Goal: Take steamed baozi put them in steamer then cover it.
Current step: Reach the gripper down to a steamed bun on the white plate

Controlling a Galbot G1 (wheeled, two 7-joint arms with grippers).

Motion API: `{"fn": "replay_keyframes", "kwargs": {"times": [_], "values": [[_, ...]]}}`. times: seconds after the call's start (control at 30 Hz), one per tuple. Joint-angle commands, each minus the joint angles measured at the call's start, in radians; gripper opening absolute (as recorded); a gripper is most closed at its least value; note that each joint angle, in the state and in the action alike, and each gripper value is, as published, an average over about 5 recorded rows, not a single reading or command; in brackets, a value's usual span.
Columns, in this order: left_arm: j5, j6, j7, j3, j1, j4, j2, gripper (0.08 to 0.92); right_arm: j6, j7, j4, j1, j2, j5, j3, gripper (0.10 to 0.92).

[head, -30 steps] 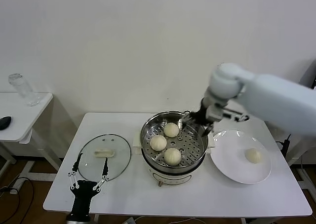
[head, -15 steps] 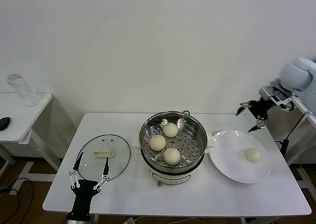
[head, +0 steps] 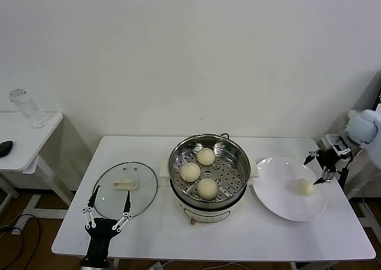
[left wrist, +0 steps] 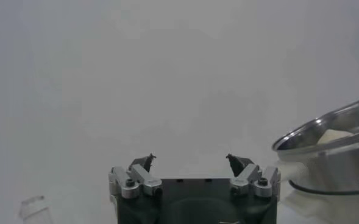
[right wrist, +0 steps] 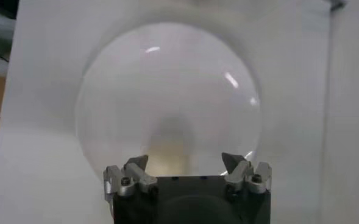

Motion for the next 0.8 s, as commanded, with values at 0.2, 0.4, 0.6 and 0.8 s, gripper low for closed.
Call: {"fn": "replay_keyframes", "kwargs": {"times": [0.2,0.4,0.6,0.8], "values": [[0.006,-0.004,-0.001,-0.002,0.000,0.007,0.000,0.823,-0.035,0.091,-0.074,-0.134,0.036,-0.039,0.079,0.823],[0.005,-0.005,-0.001,-0.002,0.000,0.008,-0.001,0.823,-0.032,0.102,-0.095,-0.144,0.046,-0.055,0.095,0.823],[0.003,-0.003,-0.002,-0.003,0.002,0.006,-0.003,0.823,-0.033,0.106,-0.099,-0.151,0.054,-0.063,0.101,0.785],[0.001,-0.003,-0.003,-0.010,0.003,0.001,-0.002,0.823,-0.030,0.110,-0.116,-0.151,0.068,-0.069,0.105,0.685]]}}
